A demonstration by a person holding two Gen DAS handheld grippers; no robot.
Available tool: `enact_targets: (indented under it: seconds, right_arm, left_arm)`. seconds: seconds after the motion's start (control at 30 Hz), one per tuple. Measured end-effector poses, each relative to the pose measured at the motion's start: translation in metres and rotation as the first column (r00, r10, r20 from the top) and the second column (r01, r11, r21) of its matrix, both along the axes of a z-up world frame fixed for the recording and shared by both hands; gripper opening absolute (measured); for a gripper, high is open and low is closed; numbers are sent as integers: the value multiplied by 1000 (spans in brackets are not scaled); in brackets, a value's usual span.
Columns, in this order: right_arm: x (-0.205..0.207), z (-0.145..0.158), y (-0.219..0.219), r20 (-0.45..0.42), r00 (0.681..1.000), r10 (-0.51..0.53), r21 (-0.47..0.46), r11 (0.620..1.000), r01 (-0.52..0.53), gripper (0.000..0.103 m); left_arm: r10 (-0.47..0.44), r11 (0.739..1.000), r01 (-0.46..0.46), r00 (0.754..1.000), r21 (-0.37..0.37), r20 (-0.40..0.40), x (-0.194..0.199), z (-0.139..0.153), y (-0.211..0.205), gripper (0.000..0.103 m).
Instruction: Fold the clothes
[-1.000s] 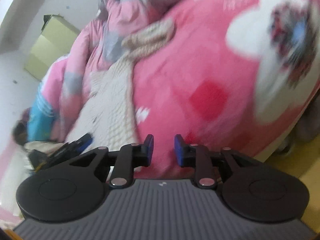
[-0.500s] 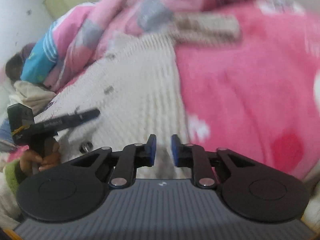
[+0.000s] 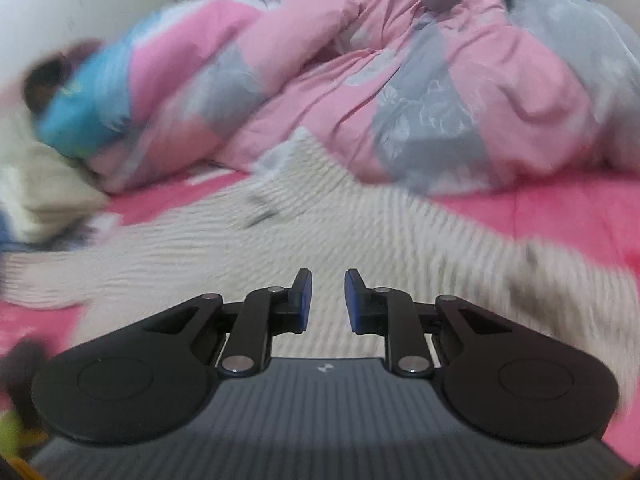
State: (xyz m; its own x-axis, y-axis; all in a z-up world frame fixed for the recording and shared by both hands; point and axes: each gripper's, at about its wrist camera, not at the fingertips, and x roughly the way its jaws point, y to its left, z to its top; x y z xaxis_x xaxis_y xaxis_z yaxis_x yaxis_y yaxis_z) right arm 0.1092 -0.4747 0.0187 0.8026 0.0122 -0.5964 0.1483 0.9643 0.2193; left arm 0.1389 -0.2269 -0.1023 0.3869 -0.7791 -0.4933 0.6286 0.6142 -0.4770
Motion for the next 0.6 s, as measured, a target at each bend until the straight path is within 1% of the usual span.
enact_targets:
  seconds: [0.07,0.23,0.27,0.3,0.33,0.37,0.43,0.47,0.53,0.6]
  right_arm:
    - [36,-23,-10,-27,1000,-14,-22,1000,13,16]
    - [128,-82,-33,-94,994,-51,-78,996,43,14]
    - [138,-89,-36,-100,994,-53,-88,995,44,14]
    - [135,-84,-36,-97,994,-49,-85,996,41,14]
    - [132,-77,-38,-95,994,-53,-61,997,48,14]
    - [126,-67,-42,-82,995,-61,-26,998,59,16]
    - [116,-48,-51,-57,995,-76,44,996,79,16]
    - [114,-41,-55,-47,995,-87,63,994,90,16]
    - [125,-40,-64,-45,992,-117,42,992,119,16]
    - [147,-60,-76,-108,982,-155,18,987,157,16]
  left_arm:
    - [-6,1000,5,1000,-27,-5,1,-6,4,48]
    - [-14,998,13,1000,-63,-15,2,-13,12,48]
    - [-15,997,14,1000,-70,-17,2,-14,13,48]
    - [-17,997,16,1000,-75,-17,3,-16,14,48]
    - [-19,997,17,1000,-79,-18,4,-17,14,48]
    - [-19,996,18,1000,-83,-20,4,-17,15,48]
    - [-20,996,19,1000,-87,-22,4,-17,16,48]
    - [-21,996,19,1000,-88,-22,4,-17,16,48]
    - [-21,996,19,1000,-90,-22,4,-17,16,48]
    - [-22,996,20,1000,-90,-22,4,-17,16,48]
